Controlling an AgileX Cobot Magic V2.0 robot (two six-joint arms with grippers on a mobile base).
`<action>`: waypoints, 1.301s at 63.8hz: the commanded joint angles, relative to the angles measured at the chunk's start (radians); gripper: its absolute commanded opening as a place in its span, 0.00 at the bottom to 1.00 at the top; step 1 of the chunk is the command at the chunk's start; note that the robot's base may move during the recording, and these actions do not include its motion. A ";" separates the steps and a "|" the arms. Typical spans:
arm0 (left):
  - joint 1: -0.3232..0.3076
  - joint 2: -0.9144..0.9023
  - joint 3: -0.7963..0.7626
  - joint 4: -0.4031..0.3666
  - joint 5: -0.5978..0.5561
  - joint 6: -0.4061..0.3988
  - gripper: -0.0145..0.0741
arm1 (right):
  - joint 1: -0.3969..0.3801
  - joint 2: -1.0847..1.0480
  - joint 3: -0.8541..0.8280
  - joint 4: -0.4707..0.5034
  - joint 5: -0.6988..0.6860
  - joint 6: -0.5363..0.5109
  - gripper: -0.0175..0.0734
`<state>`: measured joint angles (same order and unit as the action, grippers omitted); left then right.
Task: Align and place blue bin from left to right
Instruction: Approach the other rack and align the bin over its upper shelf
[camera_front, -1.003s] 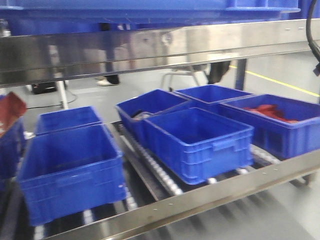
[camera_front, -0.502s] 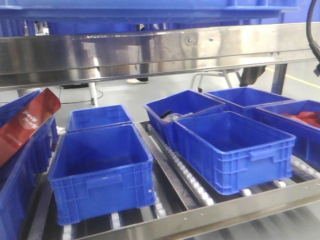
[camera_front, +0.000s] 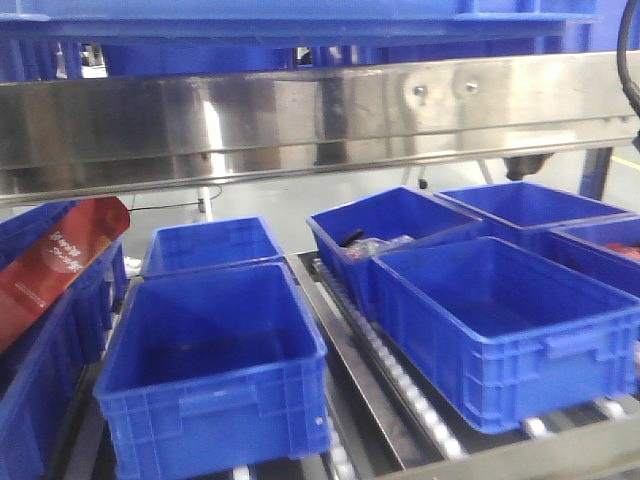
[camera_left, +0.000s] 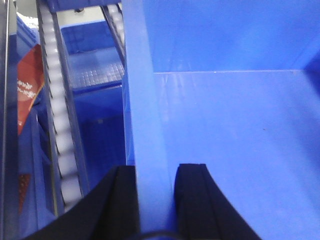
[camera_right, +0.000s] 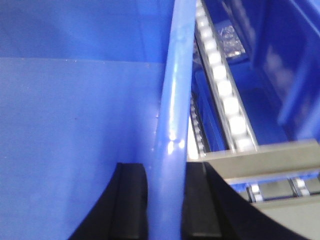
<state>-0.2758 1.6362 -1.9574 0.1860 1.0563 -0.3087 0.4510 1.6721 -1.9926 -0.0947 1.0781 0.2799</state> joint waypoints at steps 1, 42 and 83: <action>0.001 -0.024 -0.019 0.028 -0.080 0.007 0.15 | -0.001 -0.027 -0.021 -0.023 -0.068 -0.029 0.11; 0.001 -0.024 -0.019 0.028 -0.080 0.007 0.15 | -0.001 -0.027 -0.021 -0.023 -0.068 -0.029 0.11; 0.001 -0.024 -0.019 0.028 -0.080 0.007 0.15 | -0.001 -0.027 -0.021 -0.023 -0.068 -0.029 0.11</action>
<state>-0.2758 1.6362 -1.9574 0.1879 1.0563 -0.3087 0.4510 1.6721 -1.9926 -0.0947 1.0781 0.2799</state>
